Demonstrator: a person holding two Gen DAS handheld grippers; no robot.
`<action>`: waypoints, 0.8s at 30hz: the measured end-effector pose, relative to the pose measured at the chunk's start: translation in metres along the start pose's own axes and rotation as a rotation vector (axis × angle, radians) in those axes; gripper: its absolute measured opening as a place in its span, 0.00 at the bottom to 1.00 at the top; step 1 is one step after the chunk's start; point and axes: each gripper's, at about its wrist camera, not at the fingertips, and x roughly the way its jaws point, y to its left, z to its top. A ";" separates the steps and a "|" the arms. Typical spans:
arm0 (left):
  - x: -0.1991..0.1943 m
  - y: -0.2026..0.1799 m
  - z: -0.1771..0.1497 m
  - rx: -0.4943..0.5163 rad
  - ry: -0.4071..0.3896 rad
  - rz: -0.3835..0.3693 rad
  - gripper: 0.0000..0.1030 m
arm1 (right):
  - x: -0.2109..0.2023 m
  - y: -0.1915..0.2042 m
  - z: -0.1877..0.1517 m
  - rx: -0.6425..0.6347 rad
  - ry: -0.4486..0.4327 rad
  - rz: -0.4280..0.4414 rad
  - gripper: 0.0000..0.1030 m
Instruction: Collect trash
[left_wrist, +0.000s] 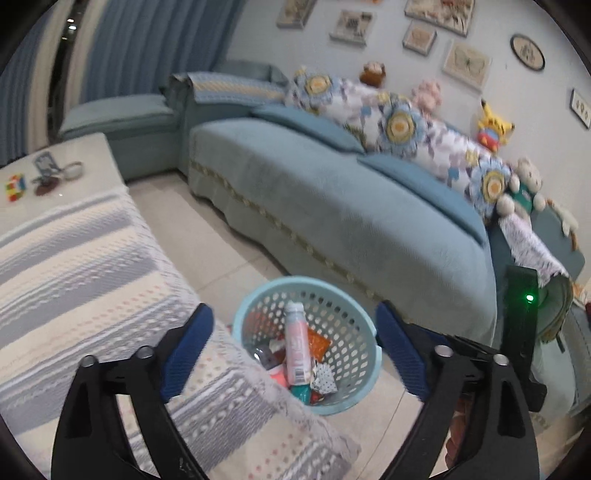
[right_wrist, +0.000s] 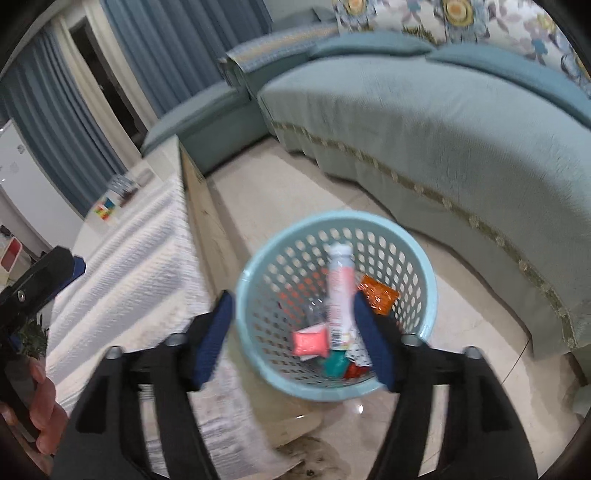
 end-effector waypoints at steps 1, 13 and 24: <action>-0.012 0.001 -0.001 -0.004 -0.022 0.010 0.88 | -0.011 0.009 -0.001 -0.010 -0.021 0.000 0.71; -0.094 0.021 -0.043 0.005 -0.266 0.258 0.89 | -0.081 0.084 -0.039 -0.105 -0.418 -0.217 0.71; -0.092 0.032 -0.057 0.052 -0.317 0.399 0.89 | -0.063 0.103 -0.063 -0.171 -0.464 -0.254 0.71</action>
